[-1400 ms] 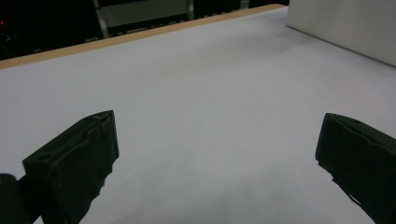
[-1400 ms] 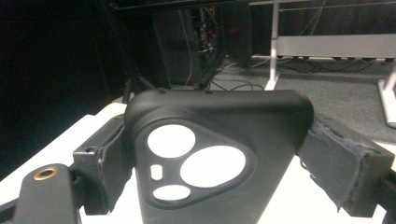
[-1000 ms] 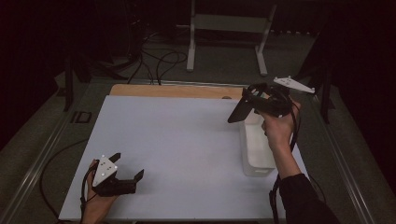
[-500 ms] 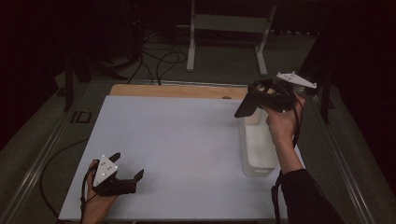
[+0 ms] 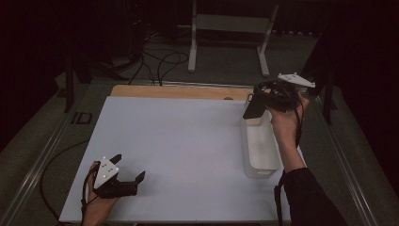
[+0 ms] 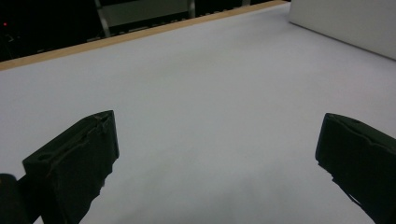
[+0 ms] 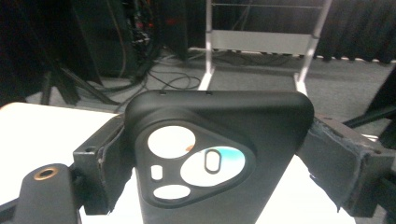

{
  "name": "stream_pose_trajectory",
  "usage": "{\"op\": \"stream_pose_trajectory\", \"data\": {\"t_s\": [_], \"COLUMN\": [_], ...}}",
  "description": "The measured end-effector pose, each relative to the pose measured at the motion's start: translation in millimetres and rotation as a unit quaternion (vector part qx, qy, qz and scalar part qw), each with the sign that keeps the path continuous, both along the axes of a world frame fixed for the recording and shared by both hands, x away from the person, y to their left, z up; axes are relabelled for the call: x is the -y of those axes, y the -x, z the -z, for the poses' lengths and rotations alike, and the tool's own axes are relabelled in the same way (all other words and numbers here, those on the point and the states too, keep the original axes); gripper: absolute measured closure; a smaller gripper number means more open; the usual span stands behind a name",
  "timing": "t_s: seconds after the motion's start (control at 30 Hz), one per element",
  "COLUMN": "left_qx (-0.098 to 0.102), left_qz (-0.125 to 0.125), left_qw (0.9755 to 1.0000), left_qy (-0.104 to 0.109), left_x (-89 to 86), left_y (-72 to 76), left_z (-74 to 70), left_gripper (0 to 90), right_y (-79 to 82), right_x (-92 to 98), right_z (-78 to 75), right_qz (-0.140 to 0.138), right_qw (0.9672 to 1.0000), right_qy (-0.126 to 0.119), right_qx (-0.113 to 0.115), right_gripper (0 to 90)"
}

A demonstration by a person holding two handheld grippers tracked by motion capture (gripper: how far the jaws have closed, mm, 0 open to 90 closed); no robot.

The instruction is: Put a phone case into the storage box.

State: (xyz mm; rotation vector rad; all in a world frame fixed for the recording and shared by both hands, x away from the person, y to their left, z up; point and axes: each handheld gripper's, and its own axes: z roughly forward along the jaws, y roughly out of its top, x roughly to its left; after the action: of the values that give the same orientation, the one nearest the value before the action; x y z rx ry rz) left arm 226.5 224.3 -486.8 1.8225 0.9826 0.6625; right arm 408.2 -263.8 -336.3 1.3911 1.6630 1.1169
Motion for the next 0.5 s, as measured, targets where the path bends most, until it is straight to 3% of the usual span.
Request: {"op": "stream_pose_trajectory", "data": {"t_s": [0.5], "left_qx": [0.0], "left_qz": [0.0], "left_qw": [1.0], "left_qy": [0.002], "left_x": [-0.3], "left_y": [0.1], "left_z": [-0.1], "left_gripper": [0.0], "right_y": [-16.7], "right_x": [7.0], "right_z": [22.4], "right_qz": [0.038], "right_qw": [0.9984], "right_qy": [0.028], "right_qx": [-0.031], "right_gripper": [14.5]}}
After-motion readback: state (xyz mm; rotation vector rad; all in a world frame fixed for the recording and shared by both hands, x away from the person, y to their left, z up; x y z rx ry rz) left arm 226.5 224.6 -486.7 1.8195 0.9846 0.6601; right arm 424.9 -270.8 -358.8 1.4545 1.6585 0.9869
